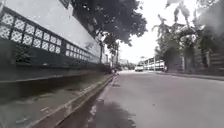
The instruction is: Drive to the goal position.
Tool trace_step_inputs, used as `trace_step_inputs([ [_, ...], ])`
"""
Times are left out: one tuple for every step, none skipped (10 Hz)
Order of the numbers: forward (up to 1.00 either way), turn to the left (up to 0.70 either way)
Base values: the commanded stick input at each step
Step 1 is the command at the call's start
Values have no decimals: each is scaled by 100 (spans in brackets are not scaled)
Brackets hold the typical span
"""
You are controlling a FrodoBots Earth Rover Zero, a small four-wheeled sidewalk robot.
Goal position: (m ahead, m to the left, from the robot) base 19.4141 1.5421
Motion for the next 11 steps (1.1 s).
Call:
trace_step_inputs([
  [70,-33],
  [70,-33],
  [70,-33],
  [70,-33],
  [70,-33],
  [70,-33],
  [70,-33],
  [70,-27],
  [70,-18],
  [70,0],
  [70,0],
])
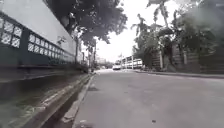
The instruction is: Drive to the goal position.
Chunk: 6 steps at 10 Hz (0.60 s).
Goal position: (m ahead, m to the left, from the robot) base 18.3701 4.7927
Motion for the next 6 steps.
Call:
trace_step_inputs([
  [70,0],
  [70,0],
  [70,0],
  [70,0],
  [70,0],
  [70,0],
])
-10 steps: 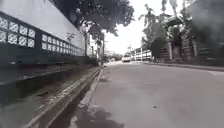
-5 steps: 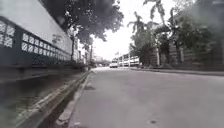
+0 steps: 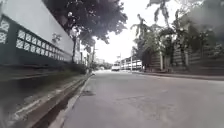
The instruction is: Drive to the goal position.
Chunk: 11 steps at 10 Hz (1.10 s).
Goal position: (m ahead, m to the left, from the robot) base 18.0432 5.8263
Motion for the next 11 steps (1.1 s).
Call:
trace_step_inputs([
  [70,0],
  [70,0],
  [70,2],
  [70,6],
  [70,13],
  [70,25],
  [70,20],
  [70,8],
  [70,1],
  [70,0],
  [70,0],
])
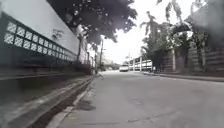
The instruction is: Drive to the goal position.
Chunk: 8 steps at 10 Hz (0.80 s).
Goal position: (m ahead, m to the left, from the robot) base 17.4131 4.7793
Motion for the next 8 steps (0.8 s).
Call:
trace_step_inputs([
  [70,0],
  [70,0],
  [70,0],
  [70,0],
  [70,0],
  [70,0],
  [70,0],
  [70,0],
])
